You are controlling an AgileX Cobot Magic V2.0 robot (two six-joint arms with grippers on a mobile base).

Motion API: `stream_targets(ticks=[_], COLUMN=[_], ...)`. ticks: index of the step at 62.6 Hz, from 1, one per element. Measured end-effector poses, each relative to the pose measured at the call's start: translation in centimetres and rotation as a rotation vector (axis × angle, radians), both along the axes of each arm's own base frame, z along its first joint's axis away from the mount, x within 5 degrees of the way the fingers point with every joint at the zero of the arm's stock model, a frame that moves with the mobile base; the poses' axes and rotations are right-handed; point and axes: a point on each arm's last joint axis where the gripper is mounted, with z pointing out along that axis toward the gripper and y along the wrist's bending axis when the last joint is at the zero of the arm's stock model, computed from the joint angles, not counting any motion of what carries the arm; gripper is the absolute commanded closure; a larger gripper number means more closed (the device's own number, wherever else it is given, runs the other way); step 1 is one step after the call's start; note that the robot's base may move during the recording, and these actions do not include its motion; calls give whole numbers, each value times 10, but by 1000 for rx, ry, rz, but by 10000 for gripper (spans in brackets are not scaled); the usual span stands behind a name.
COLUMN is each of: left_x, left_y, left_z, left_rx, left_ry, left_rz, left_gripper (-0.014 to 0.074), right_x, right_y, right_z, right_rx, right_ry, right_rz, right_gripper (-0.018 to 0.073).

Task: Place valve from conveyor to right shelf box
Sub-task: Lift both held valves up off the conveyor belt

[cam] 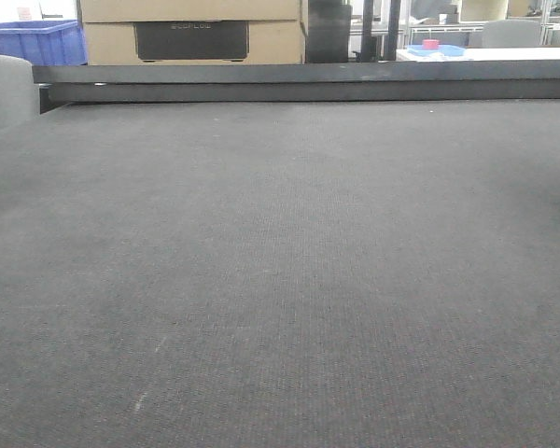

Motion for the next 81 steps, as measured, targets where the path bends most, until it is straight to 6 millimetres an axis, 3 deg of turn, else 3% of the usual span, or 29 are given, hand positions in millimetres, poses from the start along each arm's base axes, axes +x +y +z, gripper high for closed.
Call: stream_targets(ticks=[81], left_x=[12], left_y=[2], left_z=[24], left_rx=[-19], left_ry=[-290], left_rz=[32], left_gripper=[708], right_x=[0], right_y=[0], right_z=[0], right_rx=[0], right_ry=[-2], right_rz=[0], right_gripper=[721])
